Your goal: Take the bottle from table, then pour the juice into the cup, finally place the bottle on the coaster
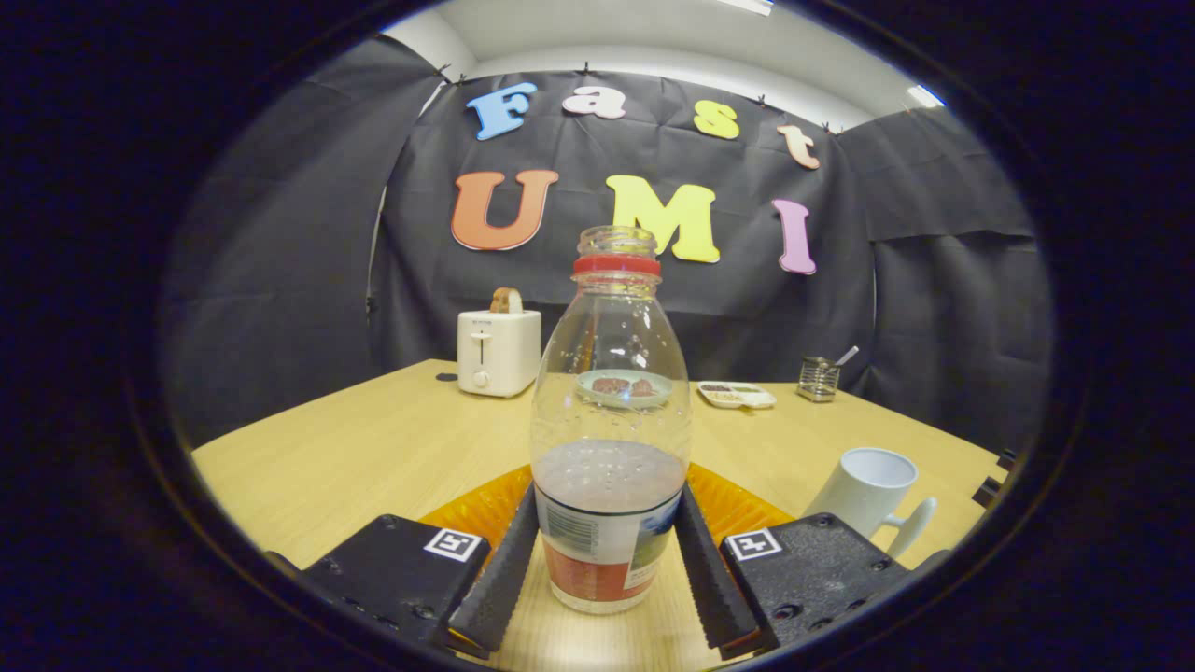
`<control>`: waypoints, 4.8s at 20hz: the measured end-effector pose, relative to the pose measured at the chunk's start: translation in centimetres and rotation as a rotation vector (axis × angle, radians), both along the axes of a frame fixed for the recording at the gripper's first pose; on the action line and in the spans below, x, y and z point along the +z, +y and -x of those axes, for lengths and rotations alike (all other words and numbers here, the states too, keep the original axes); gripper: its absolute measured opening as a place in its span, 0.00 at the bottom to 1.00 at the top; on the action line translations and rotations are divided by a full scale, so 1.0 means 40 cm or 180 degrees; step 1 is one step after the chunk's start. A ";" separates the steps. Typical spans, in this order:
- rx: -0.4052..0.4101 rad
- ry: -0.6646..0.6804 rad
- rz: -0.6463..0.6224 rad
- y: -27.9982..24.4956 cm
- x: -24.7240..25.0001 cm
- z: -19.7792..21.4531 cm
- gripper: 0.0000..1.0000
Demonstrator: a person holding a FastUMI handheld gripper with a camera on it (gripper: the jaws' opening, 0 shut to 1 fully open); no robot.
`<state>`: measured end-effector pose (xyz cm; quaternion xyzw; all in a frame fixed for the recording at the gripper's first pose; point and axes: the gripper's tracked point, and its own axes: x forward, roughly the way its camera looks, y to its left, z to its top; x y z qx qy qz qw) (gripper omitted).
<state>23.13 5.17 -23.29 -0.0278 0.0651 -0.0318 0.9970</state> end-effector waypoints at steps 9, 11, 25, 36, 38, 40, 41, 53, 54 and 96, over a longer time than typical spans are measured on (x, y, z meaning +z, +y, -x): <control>0.0062 0.0076 -0.0413 -0.001 0.076 0.077 0.80; 0.0048 0.0080 -0.0519 -0.005 0.090 0.087 0.80; 0.0099 -0.0111 -0.1756 -0.072 0.250 0.094 0.79; 0.0110 -0.0178 -0.2845 -0.162 0.270 0.067 0.79; 0.0159 -0.0166 -0.3009 -0.160 0.273 0.060 0.79; 0.0193 -0.0194 -0.3152 -0.160 0.277 0.051 0.79; 0.0179 -0.0205 -0.3200 -0.163 0.275 0.048 0.79; 0.0269 -0.0195 -0.4079 -0.123 0.268 0.044 0.79; 0.0269 -0.0206 -0.4118 -0.128 0.274 0.046 0.79; 0.0151 -0.0065 -0.5679 -0.148 0.280 0.042 0.79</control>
